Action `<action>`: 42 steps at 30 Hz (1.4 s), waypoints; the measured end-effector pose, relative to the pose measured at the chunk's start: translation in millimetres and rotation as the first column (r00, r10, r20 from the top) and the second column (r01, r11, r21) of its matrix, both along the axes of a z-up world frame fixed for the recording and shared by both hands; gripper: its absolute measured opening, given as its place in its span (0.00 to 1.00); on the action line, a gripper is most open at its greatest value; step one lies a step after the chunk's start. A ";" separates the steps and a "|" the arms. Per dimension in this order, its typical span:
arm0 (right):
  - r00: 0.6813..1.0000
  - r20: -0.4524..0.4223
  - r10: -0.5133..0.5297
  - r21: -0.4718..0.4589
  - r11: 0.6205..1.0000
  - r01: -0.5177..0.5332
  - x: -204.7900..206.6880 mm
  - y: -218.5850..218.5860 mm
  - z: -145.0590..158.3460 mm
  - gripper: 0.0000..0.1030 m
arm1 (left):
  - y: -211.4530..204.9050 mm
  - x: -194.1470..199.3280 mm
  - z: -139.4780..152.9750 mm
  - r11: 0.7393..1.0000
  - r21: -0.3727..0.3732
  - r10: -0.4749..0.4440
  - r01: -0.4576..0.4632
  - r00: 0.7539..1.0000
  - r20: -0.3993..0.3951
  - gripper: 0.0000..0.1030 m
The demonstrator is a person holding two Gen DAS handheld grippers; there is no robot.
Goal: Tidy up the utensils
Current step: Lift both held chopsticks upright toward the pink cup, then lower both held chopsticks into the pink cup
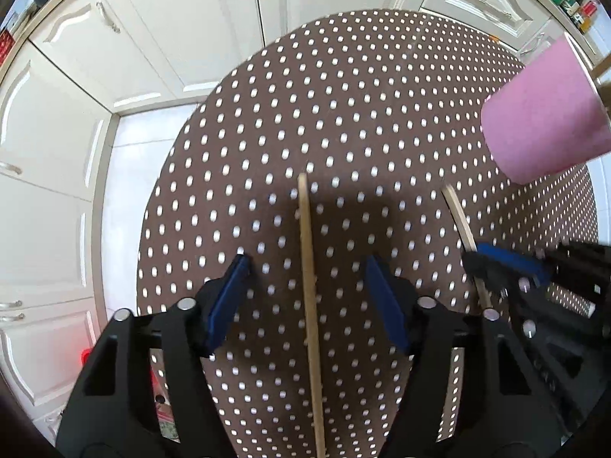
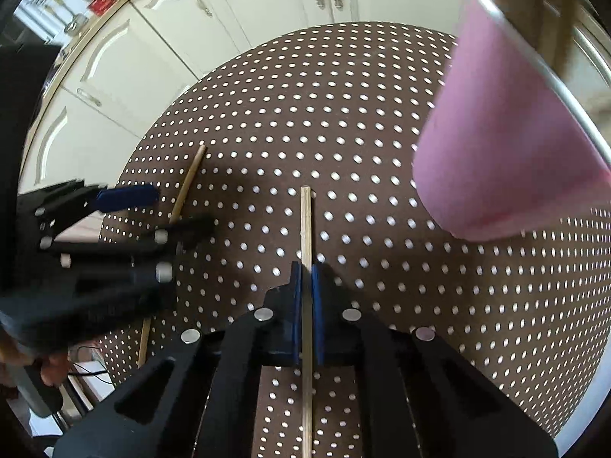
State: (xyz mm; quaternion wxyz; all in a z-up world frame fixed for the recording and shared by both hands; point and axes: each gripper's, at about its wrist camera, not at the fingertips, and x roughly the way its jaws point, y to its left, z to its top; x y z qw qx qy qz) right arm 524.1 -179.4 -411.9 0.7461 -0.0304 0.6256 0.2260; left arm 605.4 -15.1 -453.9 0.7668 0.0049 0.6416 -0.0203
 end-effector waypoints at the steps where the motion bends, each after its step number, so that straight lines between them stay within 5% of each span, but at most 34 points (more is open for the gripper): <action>1: 1.000 -0.004 -0.014 0.010 1.000 0.014 -3.4 -5.6 1.5 0.04 | 0.1 6.4 1.8 1.000 0.002 0.001 -0.001 1.000 0.014 0.47; 2: 0.999 -0.008 -0.036 0.025 0.999 0.036 -4.6 -13.0 2.8 0.04 | 0.1 10.5 3.0 1.000 0.001 0.003 -0.003 1.000 0.023 0.33; 7: 0.994 -0.010 -0.113 0.073 0.991 0.114 -9.5 -32.2 10.0 0.04 | -4.9 17.8 5.5 1.000 -0.006 -0.014 0.014 1.000 0.022 0.06; 12: 0.988 0.009 -0.155 0.092 0.984 0.154 -21.2 -45.4 24.2 0.04 | -12.7 -4.8 3.4 0.997 -0.081 -0.010 0.012 1.000 0.024 0.06; 15: 0.984 0.031 -0.174 0.102 0.980 0.170 -29.9 -50.6 33.3 0.04 | -25.5 -56.0 5.8 0.994 -0.107 -0.008 0.012 0.999 0.041 0.06; 24: 0.968 0.119 -0.223 0.132 0.969 0.207 -65.5 -61.9 64.9 0.04 | -21.0 -109.3 73.2 0.980 -0.184 -0.043 0.072 0.987 0.157 0.06; 42: 0.853 0.399 -0.336 0.235 0.937 0.259 -103.9 -68.9 173.1 0.04 | -40.7 -164.5 207.3 0.946 -0.227 -0.109 0.231 0.887 0.449 0.05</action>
